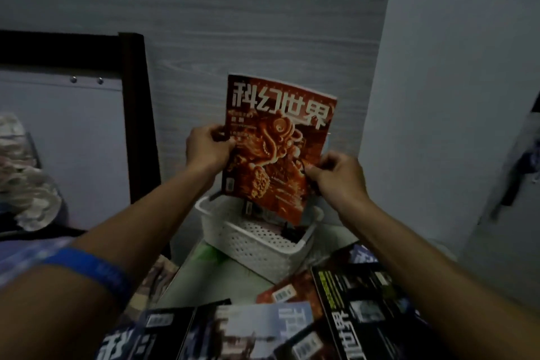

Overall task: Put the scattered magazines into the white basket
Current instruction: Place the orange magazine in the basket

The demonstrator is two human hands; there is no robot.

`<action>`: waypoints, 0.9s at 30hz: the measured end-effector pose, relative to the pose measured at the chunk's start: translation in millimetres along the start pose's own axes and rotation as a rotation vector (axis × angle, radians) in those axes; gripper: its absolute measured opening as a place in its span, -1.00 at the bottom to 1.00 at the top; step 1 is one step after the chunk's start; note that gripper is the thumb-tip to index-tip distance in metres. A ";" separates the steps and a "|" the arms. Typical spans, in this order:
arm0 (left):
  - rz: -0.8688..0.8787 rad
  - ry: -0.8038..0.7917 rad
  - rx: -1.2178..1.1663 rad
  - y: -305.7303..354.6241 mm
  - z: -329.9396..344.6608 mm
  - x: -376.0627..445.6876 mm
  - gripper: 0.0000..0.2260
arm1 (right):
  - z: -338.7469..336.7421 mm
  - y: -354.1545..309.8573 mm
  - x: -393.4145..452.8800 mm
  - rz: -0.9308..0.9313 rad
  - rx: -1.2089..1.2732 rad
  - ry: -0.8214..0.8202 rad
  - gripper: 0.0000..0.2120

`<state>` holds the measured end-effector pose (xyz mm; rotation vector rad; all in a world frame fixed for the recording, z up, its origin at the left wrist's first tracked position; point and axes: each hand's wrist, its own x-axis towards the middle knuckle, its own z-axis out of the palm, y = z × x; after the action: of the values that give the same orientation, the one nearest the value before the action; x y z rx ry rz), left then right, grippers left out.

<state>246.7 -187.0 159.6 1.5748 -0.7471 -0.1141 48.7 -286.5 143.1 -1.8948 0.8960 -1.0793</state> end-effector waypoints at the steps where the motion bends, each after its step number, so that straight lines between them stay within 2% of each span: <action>1: -0.013 0.014 0.024 -16.6 8.7 5.3 -0.78 | 7.4 12.2 5.4 0.014 -0.027 0.012 -0.88; 7: -0.118 0.011 0.018 -83.8 41.1 20.1 -0.80 | 32.8 69.0 17.3 0.035 -0.110 0.042 -0.88; 11: -0.173 0.011 -0.011 -93.4 50.0 26.3 -0.79 | 34.5 82.5 21.6 -0.034 -0.183 0.101 -0.81; 14: -0.213 0.016 -0.016 -89.1 52.5 29.6 -0.77 | 33.6 82.5 27.8 0.017 -0.197 0.109 -0.84; 17: -0.242 -0.086 0.033 -79.3 55.1 21.8 -0.55 | 25.0 83.1 23.1 0.044 -0.240 0.134 -0.88; 19: -0.238 -0.144 0.059 -71.7 51.1 10.7 -0.37 | 13.4 80.6 12.5 -0.012 -0.263 0.105 -0.87; 20: -0.224 -0.152 0.066 -67.2 45.8 2.9 -0.35 | 3.2 77.1 4.9 -0.052 -0.245 0.084 -0.86; 24: -0.117 -0.196 0.205 -50.4 10.7 -47.1 -0.52 | -72.8 68.0 -38.3 -0.134 -0.101 0.031 -0.89; 27: -0.033 -0.332 0.301 -31.8 -16.0 -95.9 -0.74 | -134.6 75.3 -84.3 0.003 -0.233 -0.067 -0.94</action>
<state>192.1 -125.0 99.3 1.8800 -1.0334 -0.3040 -120.3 -286.4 94.8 -2.1058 1.0227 -0.9360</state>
